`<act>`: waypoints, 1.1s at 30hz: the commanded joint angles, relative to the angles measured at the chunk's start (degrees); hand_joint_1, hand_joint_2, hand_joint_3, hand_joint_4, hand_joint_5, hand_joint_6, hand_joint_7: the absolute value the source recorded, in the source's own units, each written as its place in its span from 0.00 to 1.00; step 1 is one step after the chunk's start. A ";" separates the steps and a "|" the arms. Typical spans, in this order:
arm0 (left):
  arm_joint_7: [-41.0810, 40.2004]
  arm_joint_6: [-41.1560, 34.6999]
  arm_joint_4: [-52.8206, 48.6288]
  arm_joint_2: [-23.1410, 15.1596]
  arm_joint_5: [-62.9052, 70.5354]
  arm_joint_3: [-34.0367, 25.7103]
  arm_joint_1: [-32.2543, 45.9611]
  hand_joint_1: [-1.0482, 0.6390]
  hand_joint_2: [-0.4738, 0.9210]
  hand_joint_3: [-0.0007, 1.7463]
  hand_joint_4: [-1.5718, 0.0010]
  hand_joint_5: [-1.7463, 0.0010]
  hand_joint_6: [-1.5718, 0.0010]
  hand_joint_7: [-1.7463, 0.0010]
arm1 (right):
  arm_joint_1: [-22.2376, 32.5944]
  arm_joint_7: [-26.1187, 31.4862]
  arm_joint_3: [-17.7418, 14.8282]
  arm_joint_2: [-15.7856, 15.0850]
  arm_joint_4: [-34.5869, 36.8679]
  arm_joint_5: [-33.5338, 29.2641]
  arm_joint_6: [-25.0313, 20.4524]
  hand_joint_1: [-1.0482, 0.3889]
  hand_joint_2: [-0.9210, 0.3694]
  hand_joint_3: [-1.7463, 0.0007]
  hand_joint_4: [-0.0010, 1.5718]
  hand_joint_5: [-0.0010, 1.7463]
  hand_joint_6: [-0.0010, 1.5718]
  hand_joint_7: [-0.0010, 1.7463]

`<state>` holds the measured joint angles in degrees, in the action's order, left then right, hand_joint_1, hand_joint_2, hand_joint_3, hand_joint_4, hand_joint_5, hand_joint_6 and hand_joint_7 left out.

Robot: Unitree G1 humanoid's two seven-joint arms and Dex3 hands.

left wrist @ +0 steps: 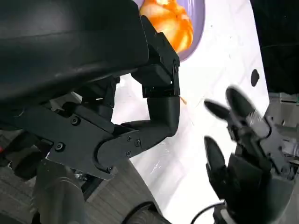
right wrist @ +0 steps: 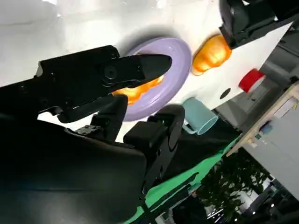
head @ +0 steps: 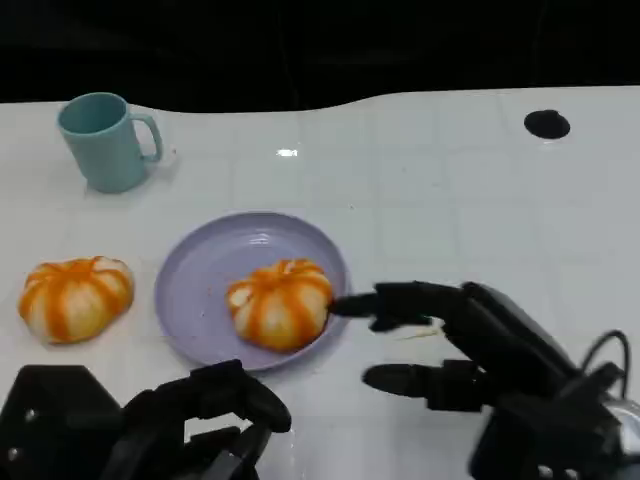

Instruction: Grasp the bread from the table and place it into the plate.

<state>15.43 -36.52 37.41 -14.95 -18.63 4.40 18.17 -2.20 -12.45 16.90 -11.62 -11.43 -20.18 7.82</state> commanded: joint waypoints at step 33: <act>1.74 1.54 -0.90 -1.42 0.18 -1.70 0.12 0.43 0.91 0.44 0.58 0.00 0.61 0.17 | 19.67 8.91 -11.20 -2.47 -5.80 -2.53 6.77 0.66 0.46 0.23 0.58 1.00 0.52 0.86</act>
<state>16.73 -35.85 36.44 -15.41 -18.65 3.11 17.73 17.92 -4.39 5.63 -14.23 -17.88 -22.43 14.54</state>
